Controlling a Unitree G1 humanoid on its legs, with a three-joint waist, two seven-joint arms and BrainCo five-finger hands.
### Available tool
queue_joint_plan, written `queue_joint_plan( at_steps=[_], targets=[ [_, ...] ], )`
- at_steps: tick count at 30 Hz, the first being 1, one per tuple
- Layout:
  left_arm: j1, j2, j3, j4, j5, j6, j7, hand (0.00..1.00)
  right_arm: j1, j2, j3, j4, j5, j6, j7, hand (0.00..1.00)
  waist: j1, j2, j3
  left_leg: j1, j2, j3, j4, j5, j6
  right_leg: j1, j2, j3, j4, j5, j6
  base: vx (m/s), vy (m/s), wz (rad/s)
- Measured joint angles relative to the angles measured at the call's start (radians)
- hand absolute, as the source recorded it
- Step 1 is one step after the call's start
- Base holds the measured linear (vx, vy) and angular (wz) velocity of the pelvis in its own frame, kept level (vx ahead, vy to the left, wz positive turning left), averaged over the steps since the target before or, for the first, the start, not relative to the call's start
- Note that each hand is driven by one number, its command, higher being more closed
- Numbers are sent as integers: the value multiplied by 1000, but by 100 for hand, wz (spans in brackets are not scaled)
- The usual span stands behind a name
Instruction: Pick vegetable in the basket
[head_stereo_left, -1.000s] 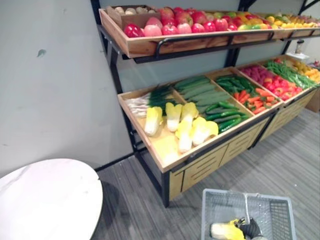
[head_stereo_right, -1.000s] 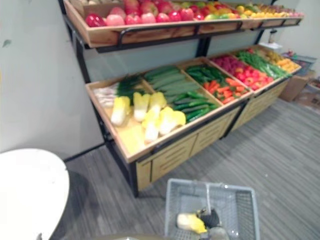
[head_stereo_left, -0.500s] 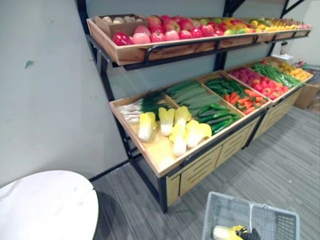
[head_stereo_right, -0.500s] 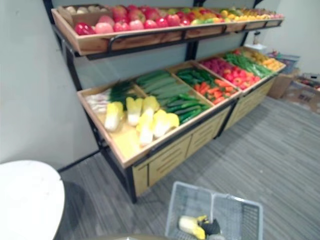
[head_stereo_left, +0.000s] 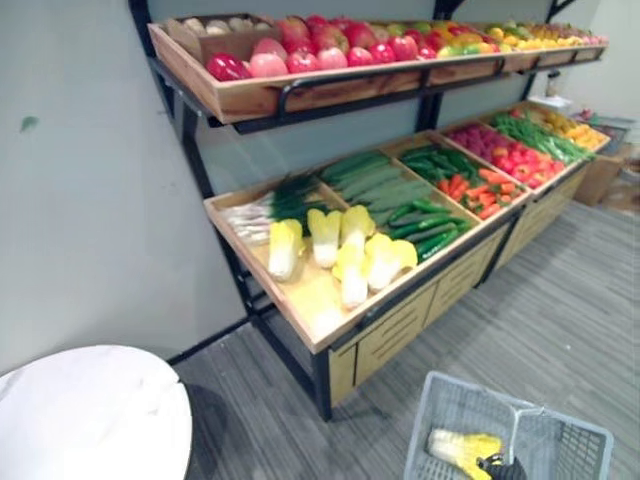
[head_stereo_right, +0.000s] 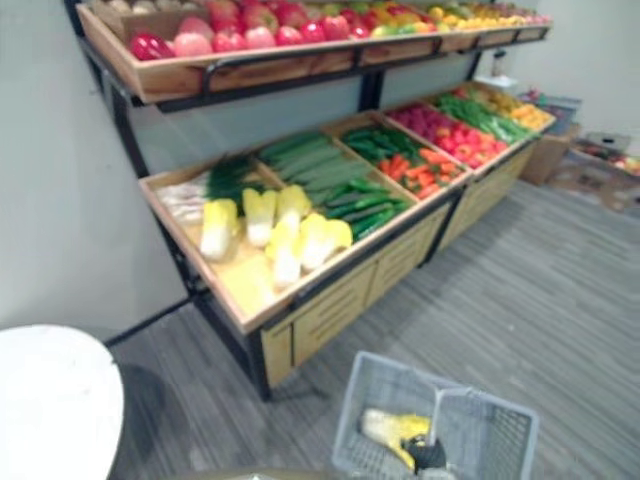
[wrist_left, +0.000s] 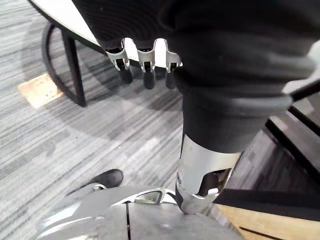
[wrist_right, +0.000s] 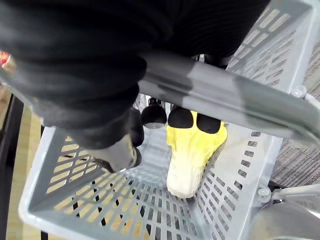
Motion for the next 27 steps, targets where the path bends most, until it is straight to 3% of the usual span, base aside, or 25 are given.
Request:
queue_joint_plan(
  at_steps=[1, 2, 3, 4, 5, 6, 7, 9, 10, 12, 14, 15, 16, 17, 18, 22, 23, 24, 25, 27],
  targets=[
    [-5, 7, -3, -1, 1, -1, -2, 0, 1, 6, -8, -9, 1, 1, -2, 100, -4, -7, 1, -1, -6, 19, 5, 5, 8, -10, -6, 1, -12, -5, 13, 50, 133, -73],
    [-15, 13, -4, -1, 2, 0, -5, 0, -4, 19, -17, -26, 7, -1, -4, 100, -16, -6, 13, -9, -1, 65, -5, 20, 33, -18, -18, -47, -35, -63, 55, 31, 110, -71],
    [-20, 8, -13, -4, 3, 0, -5, 0, -18, 21, -18, -30, 10, -2, -9, 100, -22, 37, 30, -13, 32, 99, -16, 23, 39, -27, -22, -129, 3, -110, 39, -57, 99, -100],
    [-38, 12, -14, -20, 9, -2, -3, 0, -43, 26, -16, -36, 14, -2, -8, 100, -25, 46, 71, -10, 86, 136, 5, 12, 44, -55, -39, -287, 227, -127, -89, -118, 52, -82],
    [-44, 20, -13, -25, 9, -3, -3, 0, -38, 28, -15, -39, 14, -6, -9, 100, -23, 48, 83, -5, 95, 149, 8, 11, 43, -51, -45, -336, 302, -142, -114, -115, 38, -74],
    [-47, 31, -9, -32, 9, -4, -3, 0, -29, 34, -14, -37, 14, -11, -10, 100, -23, 27, 86, 9, 95, 166, 6, 11, 42, -26, -61, -390, 361, -140, -132, -28, -1, -70],
    [-47, 48, 1, -43, 9, -5, -4, 0, -21, 41, -12, -30, 14, -12, -12, 100, -19, -18, 81, 22, 75, 207, 7, 4, 34, 18, -66, -421, 333, -71, -158, -23, -8, -102],
    [-50, 36, 15, -38, 9, -4, -6, 0, -36, 27, 10, -13, 14, -11, -16, 100, -16, -15, 85, 26, 76, 261, 5, 3, 32, 22, -19, -418, 217, -41, -159, -72, -18, -112],
    [-68, 19, 14, -39, 9, -3, -5, 0, -54, 19, 27, -3, 15, -10, -16, 100, -28, 3, 94, 15, 93, 310, 5, 8, 39, 29, 2, -410, 148, -33, -169, -113, -23, -77],
    [-87, 11, -8, -44, 9, -5, -2, 0, -41, 22, 34, 3, 16, 5, -15, 100, -22, 18, 100, 34, 93, 350, 14, 8, 39, 39, -27, -421, 241, -119, -156, -55, -50, -60],
    [-87, 17, -12, -43, 9, -9, 8, 0, -32, 27, 53, 3, 43, 14, -14, 100, -20, 18, 96, 35, 95, 378, 35, 10, 34, 52, 4, -381, 151, -126, -121, -11, -126, -65],
    [-89, 13, -11, -42, 9, -8, 11, 0, -41, 21, 65, 4, 43, 15, -17, 100, -17, 27, 96, 29, 108, 394, 43, 12, 30, 65, 36, -360, 86, -108, -94, -41, -171, -78],
    [-89, 1, -21, -41, 9, -10, 12, 0, -57, 5, 98, 4, 43, 15, -28, 100, -18, 59, 118, 25, 139, 418, 68, 18, 22, 85, 86, -336, -5, -61, -112, -58, -193, -81],
    [-87, -8, -21, -40, 9, -9, 14, 0, -57, 0, 104, 5, 43, 17, -31, 100, -21, 71, 122, 22, 160, 432, 90, 18, 22, 95, 110, -322, -48, -39, -120, -54, -152, -61],
    [-86, -12, -21, -40, 9, -9, 16, 0, -53, 0, 104, 8, 44, 19, -33, 100, -21, 75, 122, 19, 172, 432, 109, 18, 22, 105, 124, -316, -75, -28, -125, -34, -171, -40],
    [-87, -16, -19, -37, 7, -9, 34, 0, -23, -5, 144, 17, 45, 10, -33, 100, -20, 90, 127, 9, 305, 421, 301, 13, 15, 173, 199, -295, -160, -19, -140, -1, -212, -25],
    [-90, -19, -20, -34, 6, -9, 35, 0, -17, -18, 157, 17, 44, 9, -33, 100, -20, 98, 128, -11, 350, 391, 379, 13, 16, 185, 217, -285, -163, -29, -153, 29, -238, -23],
    [-90, -28, -25, -27, 6, -10, 35, 0, -15, -40, 172, 17, 44, 8, -32, 100, -18, 99, 132, -45, 364, 293, 435, 10, 13, 193, 224, -271, -161, -35, -163, 30, -175, -23],
    [-90, -32, -28, -20, 2, -12, 39, 0, -15, -50, 172, 17, 44, 8, -33, 100, -18, 103, 133, -64, 349, 224, 442, 0, -1, 194, 222, -267, -160, -37, -166, 42, -111, -25],
    [-98, -47, -52, -18, -1, -18, 41, 0, -19, -88, 172, 18, 44, 8, -34, 100, -10, 123, 136, -89, 233, 26, 368, -28, -22, 190, 196, -229, -147, -37, -166, 43, -4, -43]
  ],
)
